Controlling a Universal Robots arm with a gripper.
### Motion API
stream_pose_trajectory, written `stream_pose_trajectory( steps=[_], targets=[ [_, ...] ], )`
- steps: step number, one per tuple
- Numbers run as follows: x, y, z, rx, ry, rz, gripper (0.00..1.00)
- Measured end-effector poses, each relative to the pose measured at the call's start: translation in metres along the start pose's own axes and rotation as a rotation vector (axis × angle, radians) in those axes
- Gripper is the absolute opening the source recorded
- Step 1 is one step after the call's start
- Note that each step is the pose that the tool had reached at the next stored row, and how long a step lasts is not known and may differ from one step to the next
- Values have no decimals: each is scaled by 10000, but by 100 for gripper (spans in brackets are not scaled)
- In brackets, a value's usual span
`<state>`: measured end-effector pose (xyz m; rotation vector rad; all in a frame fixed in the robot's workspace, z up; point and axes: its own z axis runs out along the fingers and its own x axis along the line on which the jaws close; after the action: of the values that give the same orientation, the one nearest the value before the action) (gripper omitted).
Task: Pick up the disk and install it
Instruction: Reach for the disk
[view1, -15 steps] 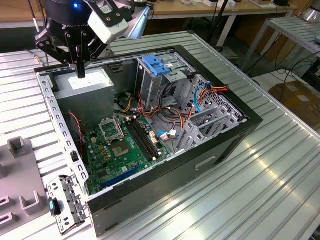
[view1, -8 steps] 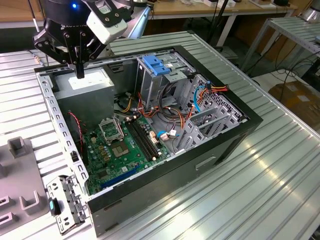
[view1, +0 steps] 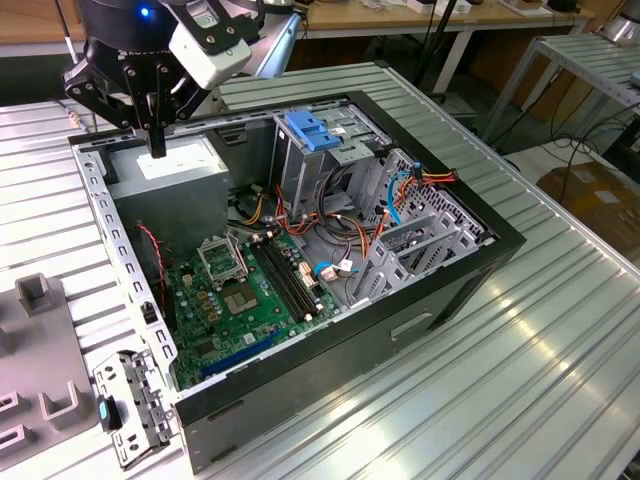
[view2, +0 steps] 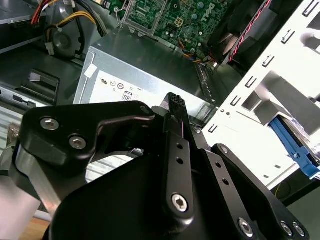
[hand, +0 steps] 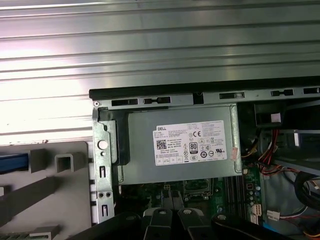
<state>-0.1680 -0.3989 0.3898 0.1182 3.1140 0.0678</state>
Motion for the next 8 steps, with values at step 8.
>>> stream_pose_trajectory(
  steps=[8],
  targets=[
    [33,-3,2,0,1,0,11]
  ],
)
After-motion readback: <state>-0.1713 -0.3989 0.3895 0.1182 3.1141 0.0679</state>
